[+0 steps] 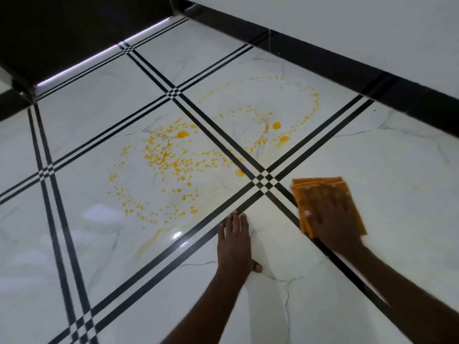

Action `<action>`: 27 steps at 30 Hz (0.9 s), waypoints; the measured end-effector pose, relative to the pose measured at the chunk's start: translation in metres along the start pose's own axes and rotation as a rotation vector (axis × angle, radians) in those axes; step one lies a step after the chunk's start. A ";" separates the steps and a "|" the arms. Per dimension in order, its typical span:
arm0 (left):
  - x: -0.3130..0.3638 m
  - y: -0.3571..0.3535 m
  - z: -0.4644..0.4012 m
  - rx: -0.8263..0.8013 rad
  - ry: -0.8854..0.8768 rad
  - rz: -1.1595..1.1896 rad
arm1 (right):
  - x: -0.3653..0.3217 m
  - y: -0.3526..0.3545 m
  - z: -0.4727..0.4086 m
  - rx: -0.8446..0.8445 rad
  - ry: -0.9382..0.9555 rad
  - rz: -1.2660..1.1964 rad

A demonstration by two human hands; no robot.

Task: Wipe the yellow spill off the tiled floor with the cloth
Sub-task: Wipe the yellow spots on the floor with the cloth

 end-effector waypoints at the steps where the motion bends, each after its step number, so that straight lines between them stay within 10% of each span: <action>1: -0.004 -0.006 0.007 0.027 0.024 0.019 | 0.016 0.004 -0.005 0.009 -0.072 0.005; 6: -0.046 -0.028 0.024 -0.055 0.046 -0.047 | -0.053 0.011 -0.088 0.104 -0.126 -0.073; 11: -0.061 -0.025 0.026 -0.074 -0.020 -0.109 | -0.188 -0.011 -0.042 0.018 0.297 -0.001; 18: -0.067 -0.032 0.028 0.003 -0.013 -0.072 | -0.013 -0.002 -0.008 0.019 0.043 -0.005; 22: -0.071 -0.034 0.024 -0.015 -0.018 -0.077 | -0.050 0.006 -0.064 0.053 -0.158 -0.083; 27: -0.066 -0.029 0.023 -0.052 0.001 -0.075 | -0.131 -0.017 0.035 -0.037 0.237 0.004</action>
Point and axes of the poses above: each hand's wrist, its own z-axis away from the middle knuckle, its own y-axis out of the back of the hand, x = y × z, the point moved 2 cm from there along -z, towards the middle knuckle, and after that the axes turned 11 degrees about -x, right-handed, at the moved point
